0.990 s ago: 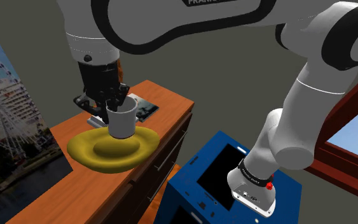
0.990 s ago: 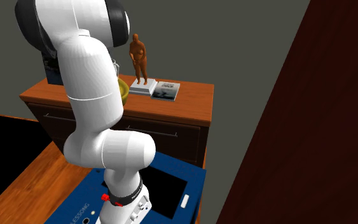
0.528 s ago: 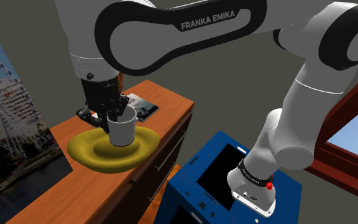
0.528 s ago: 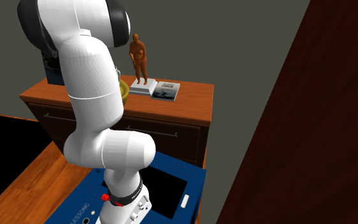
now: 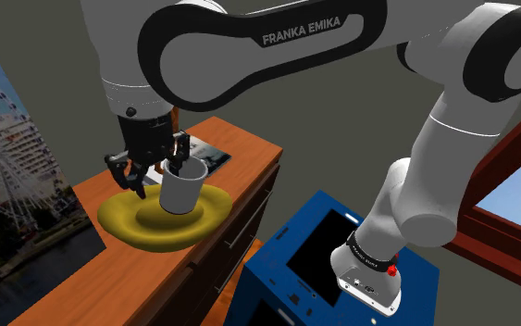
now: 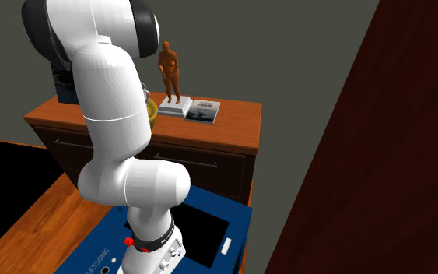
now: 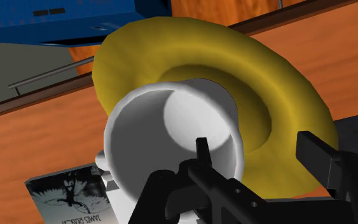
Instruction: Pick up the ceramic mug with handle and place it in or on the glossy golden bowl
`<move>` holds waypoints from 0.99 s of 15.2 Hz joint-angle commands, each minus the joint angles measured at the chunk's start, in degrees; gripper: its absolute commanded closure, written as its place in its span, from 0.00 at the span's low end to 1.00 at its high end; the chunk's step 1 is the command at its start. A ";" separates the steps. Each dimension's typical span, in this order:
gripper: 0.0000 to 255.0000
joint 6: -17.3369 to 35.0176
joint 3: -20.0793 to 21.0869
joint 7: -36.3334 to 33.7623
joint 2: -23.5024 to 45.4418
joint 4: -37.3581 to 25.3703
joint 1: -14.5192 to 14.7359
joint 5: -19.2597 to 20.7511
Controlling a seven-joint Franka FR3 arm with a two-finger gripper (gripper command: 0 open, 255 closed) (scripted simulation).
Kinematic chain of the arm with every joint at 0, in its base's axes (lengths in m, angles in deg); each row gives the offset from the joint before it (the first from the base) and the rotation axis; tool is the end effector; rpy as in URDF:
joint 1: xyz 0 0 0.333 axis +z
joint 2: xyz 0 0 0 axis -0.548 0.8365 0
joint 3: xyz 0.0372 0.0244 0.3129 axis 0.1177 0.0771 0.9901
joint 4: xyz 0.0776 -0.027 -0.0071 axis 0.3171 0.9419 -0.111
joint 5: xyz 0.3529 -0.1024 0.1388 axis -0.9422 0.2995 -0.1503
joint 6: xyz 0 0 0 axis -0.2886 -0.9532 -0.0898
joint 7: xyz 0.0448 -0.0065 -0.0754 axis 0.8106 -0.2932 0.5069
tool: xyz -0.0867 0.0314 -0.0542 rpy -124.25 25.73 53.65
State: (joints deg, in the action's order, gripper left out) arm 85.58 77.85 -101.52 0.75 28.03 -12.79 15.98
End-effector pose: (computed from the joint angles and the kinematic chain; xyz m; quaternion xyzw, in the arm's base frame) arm 0.4209 0.4150 0.4507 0.9991 -0.0017 -0.0269 0.0318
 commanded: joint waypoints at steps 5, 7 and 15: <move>0.00 -1.87 0.05 0.09 -0.21 -1.69 0.03 -0.13; 0.00 -5.68 0.14 0.20 -0.37 -5.37 0.12 -0.27; 0.00 -7.21 0.17 0.22 -0.33 -6.92 0.18 -0.28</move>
State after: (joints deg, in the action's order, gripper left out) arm 78.39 78.02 -101.30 0.41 21.13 -12.61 15.69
